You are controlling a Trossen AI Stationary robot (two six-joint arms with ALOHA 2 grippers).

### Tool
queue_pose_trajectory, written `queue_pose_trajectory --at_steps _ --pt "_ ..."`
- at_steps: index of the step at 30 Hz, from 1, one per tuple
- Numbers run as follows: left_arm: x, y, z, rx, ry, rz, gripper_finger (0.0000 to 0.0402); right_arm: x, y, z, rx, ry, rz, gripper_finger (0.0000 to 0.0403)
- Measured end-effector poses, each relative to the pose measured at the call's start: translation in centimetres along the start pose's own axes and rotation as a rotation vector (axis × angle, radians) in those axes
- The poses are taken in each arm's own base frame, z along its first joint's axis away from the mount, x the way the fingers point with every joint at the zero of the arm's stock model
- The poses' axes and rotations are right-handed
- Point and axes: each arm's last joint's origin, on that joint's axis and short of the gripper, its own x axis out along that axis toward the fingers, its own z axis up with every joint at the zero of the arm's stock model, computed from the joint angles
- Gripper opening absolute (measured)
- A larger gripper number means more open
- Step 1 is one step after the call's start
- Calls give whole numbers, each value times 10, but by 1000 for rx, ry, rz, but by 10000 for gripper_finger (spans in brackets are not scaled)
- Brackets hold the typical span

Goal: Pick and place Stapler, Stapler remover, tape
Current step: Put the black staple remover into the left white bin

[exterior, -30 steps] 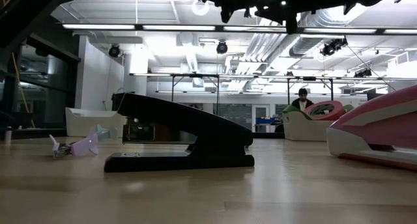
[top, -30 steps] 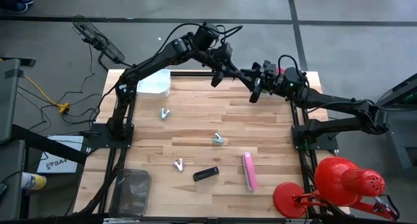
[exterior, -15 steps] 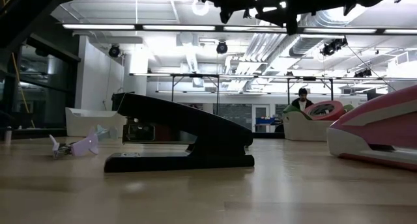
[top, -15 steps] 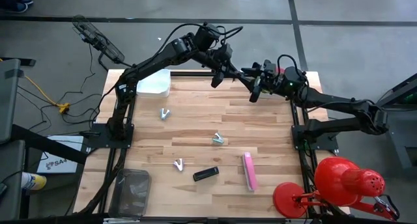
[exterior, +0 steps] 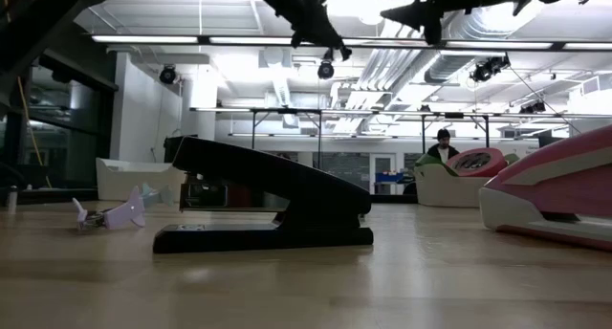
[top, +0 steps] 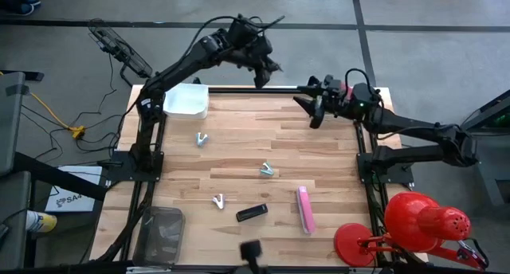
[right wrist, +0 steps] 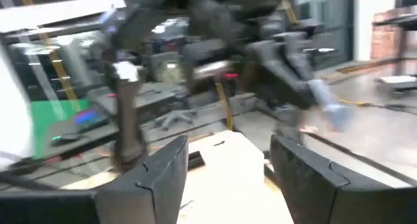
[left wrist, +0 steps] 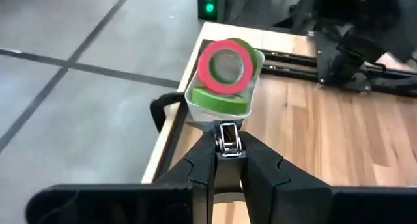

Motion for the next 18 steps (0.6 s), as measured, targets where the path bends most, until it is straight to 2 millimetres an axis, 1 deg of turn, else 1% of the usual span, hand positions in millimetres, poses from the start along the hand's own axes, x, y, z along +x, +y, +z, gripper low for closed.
queue_pose_trajectory --at_steps 3,5,7,10,14,18 --pt "-10 15 -7 -48 62 60 43 -5 1 4 -1 -12 -23 209" --pt "-15 28 -14 -73 111 143 43 -8 0 3 1 4 -53 209" --pt "-25 41 -22 -107 180 221 43 -9 -1 2 1 16 -88 209" --pt "-35 53 -32 -155 265 305 43 -10 -3 2 1 14 -133 209" --pt "-47 71 -51 -234 405 348 43 -10 -6 0 8 32 -162 209" --pt "-59 87 -63 -297 477 389 43 -11 -9 1 8 29 -177 209"
